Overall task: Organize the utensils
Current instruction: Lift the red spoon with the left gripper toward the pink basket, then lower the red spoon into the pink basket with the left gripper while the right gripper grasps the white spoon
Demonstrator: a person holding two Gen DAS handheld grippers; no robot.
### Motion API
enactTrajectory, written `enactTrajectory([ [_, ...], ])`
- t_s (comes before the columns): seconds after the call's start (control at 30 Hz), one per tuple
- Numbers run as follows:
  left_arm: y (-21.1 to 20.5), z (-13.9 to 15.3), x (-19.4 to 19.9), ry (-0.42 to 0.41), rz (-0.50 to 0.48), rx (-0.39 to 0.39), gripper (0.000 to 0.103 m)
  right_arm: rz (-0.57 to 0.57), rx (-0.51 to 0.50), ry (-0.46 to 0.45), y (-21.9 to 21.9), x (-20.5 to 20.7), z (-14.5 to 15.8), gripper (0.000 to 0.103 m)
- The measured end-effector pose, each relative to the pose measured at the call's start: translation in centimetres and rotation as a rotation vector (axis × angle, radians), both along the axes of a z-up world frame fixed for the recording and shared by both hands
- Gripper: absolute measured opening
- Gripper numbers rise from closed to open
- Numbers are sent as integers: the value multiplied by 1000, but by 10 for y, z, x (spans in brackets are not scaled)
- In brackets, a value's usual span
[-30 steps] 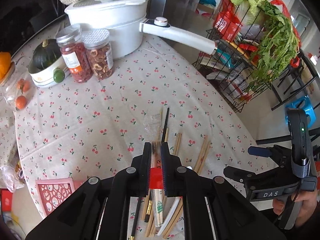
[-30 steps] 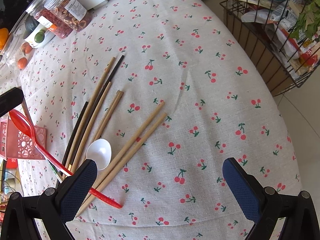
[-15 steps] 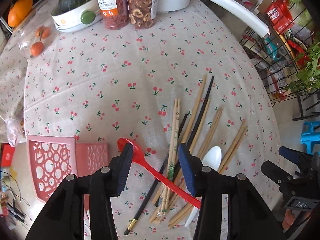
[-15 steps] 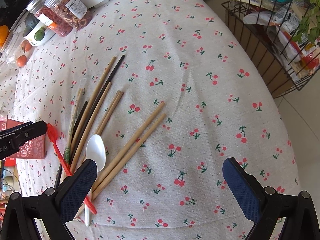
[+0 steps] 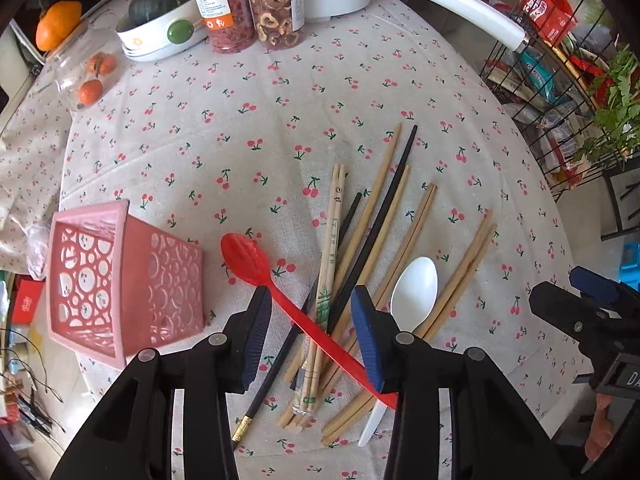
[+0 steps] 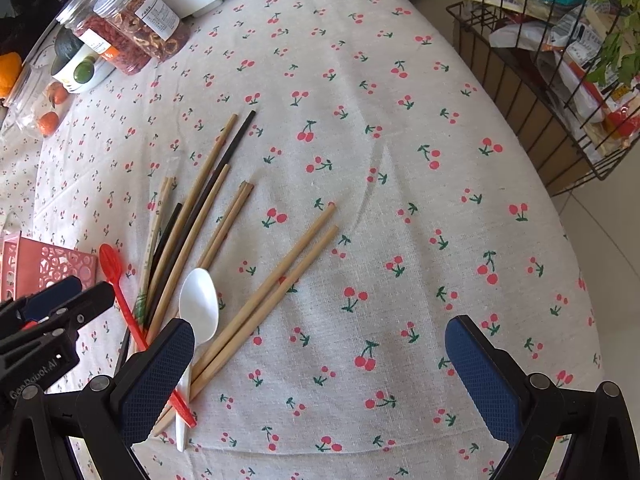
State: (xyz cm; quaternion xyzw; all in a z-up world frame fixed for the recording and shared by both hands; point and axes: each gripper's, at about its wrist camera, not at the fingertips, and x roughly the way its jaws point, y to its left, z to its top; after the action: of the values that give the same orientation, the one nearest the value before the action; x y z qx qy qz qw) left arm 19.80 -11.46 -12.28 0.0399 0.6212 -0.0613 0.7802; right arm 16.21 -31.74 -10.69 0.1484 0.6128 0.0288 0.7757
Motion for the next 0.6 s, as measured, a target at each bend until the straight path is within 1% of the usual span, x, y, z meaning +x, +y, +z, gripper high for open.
enactTrajectory([
  [0.07, 3, -8, -6, -12, 51, -13, 38, 4, 8, -4, 2, -1, 2, 103],
  [0.17, 10, -20, -8, -43, 134, -11, 36, 15, 15, -12, 4, -3, 5, 103],
  [0.27, 17, -29, -4, -64, 208, -1, 34, 18, 23, -24, 2, -6, 9, 103],
  [0.33, 21, -35, 0, -63, 252, -11, 31, 16, 26, -27, 0, -8, 10, 103],
  [0.37, 21, -38, 1, -61, 267, -13, 29, 14, 26, -27, -1, -8, 9, 103],
  [0.43, 23, -44, 5, -60, 292, -18, 21, 10, 34, -26, -2, -9, 9, 103],
  [0.47, 23, -47, 7, -53, 304, -27, 16, 10, 42, -26, -3, -9, 8, 103],
  [0.5, 24, -46, 7, -71, 313, -24, 9, 9, 53, -26, -3, -9, 7, 103],
  [0.53, 24, -45, 7, -80, 306, -29, 8, 10, 66, -25, -4, -9, 7, 103],
  [0.6, 22, -40, 5, -101, 278, -68, 7, 14, 96, -27, -3, -8, 6, 103],
])
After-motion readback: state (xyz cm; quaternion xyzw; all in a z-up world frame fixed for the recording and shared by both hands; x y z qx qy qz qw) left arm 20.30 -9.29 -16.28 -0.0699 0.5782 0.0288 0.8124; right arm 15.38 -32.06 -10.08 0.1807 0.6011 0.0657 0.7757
